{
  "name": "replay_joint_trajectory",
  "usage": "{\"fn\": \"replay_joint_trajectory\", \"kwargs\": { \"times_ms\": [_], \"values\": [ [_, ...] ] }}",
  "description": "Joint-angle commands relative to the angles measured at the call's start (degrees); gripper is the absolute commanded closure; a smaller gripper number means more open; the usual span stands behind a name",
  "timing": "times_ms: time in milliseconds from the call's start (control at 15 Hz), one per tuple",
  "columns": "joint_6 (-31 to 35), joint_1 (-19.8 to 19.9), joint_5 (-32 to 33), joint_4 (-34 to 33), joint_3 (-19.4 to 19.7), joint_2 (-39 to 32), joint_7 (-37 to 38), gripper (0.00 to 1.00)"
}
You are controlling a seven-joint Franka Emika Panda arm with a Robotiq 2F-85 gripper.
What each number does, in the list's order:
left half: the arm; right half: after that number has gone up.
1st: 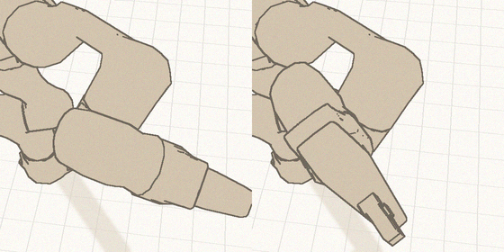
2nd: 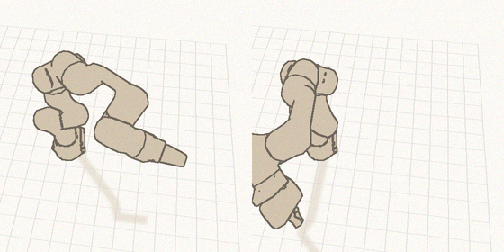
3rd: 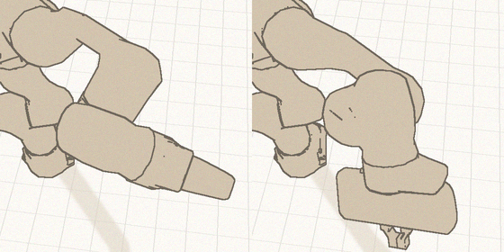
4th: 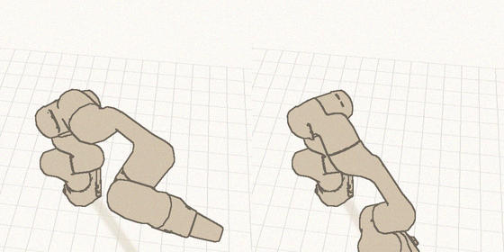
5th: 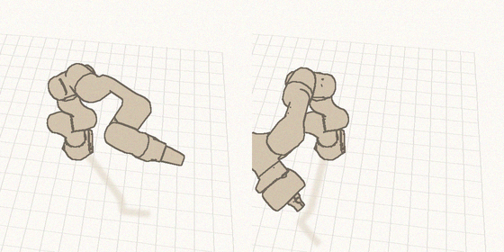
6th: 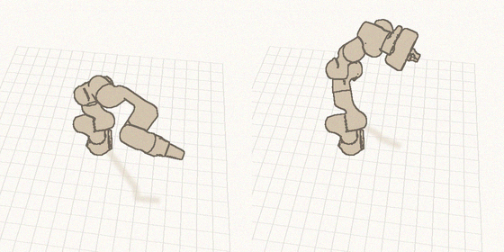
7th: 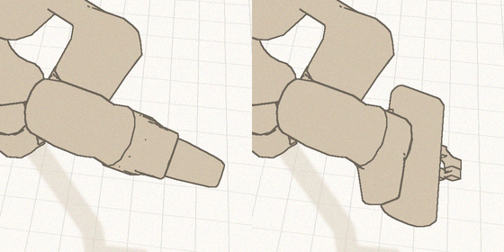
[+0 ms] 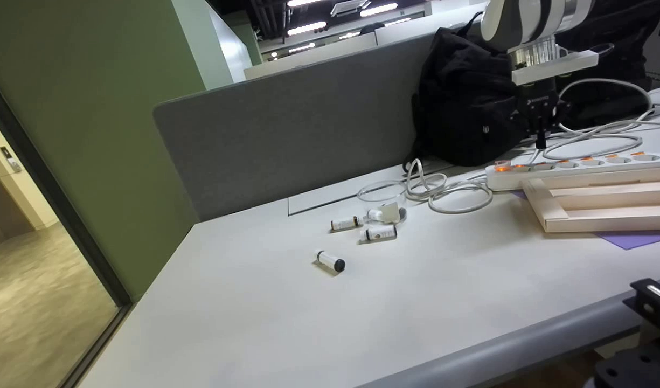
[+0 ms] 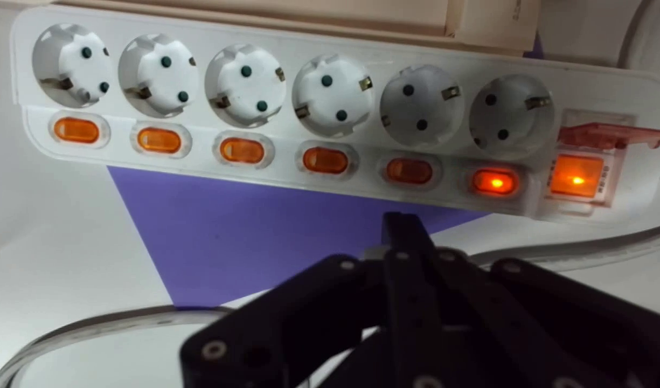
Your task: Switch off the second socket from the left
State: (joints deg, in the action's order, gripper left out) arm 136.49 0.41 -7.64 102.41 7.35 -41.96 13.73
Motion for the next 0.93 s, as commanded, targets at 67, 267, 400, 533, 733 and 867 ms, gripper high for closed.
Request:
{"fn": "replay_joint_trajectory", "kwargs": {
  "times_ms": [67, 267, 400, 533, 733, 867],
  "values": [
    [-4.56, -0.93, 1.87, -3.32, 0.41, -2.03, 3.55, 1.0],
    [-5.06, -1.63, 2.37, -3.35, 0.1, -2.57, 3.65, 1.0],
    [-5.13, -2.28, 2.66, -3.37, 0.01, -2.94, 3.76, 1.0],
    [-4.45, -3.18, 3.13, -3.49, 0.13, -3.54, 3.99, 1.0],
    [-3.71, -3.86, 3.55, -4.2, -0.21, -4.41, 3.81, 1.0],
    [-2.96, -4.26, 3.53, -4.31, -0.47, -4.46, 3.55, 1.0]
  ]
}}
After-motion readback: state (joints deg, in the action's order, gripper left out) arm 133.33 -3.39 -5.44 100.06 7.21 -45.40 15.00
